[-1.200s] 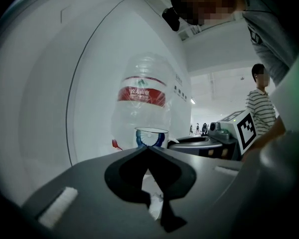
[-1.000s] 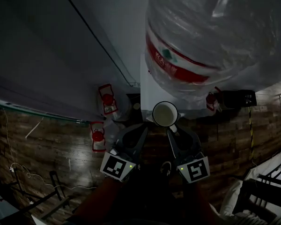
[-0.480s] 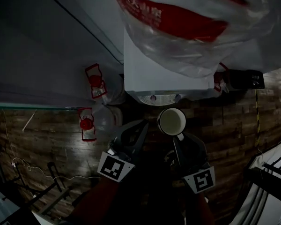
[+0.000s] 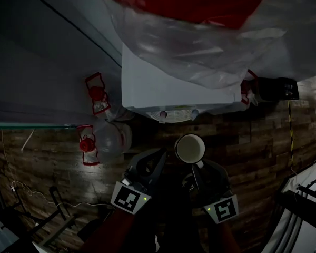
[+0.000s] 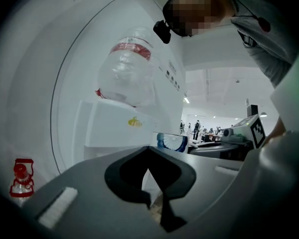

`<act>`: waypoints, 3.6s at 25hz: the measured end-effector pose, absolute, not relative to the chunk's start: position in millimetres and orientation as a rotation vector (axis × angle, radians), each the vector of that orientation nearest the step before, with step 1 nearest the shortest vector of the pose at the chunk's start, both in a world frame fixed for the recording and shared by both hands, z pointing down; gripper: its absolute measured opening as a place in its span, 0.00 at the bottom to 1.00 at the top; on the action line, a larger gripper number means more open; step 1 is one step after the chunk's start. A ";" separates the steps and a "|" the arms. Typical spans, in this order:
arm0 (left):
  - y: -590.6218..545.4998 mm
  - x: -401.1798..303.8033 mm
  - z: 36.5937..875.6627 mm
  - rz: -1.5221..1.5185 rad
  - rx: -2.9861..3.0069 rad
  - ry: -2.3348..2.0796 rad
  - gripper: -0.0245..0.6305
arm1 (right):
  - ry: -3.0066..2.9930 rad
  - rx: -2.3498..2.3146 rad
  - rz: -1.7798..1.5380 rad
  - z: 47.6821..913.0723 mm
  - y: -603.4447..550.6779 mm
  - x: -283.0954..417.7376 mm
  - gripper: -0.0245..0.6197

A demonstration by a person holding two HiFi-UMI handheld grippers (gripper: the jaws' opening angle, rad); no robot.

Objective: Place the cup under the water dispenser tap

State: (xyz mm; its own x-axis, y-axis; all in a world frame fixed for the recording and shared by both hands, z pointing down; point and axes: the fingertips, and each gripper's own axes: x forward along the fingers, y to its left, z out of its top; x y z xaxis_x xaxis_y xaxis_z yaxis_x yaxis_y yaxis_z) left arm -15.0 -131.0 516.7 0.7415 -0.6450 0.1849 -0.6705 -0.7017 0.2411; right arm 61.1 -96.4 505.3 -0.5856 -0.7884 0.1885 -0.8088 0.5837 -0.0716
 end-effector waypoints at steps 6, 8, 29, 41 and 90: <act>-150.8 2.3 577.4 0.129 2.653 -1.017 0.05 | -2.637 1.410 0.239 575.2 -114.2 77.5 0.14; -158.5 9.5 595.9 0.108 2.664 -1.023 0.05 | -2.630 1.428 0.240 597.5 -122.5 82.7 0.14; -219.1 41.0 708.8 0.091 2.650 -1.095 0.05 | -2.608 1.448 0.224 747.0 -196.9 95.7 0.14; -216.7 37.9 721.0 0.103 2.614 -1.152 0.05 | -2.581 1.406 0.196 762.7 -199.5 97.4 0.22; -214.2 32.8 714.3 0.117 2.596 -1.171 0.05 | -2.585 1.401 0.152 727.0 -198.4 92.6 0.32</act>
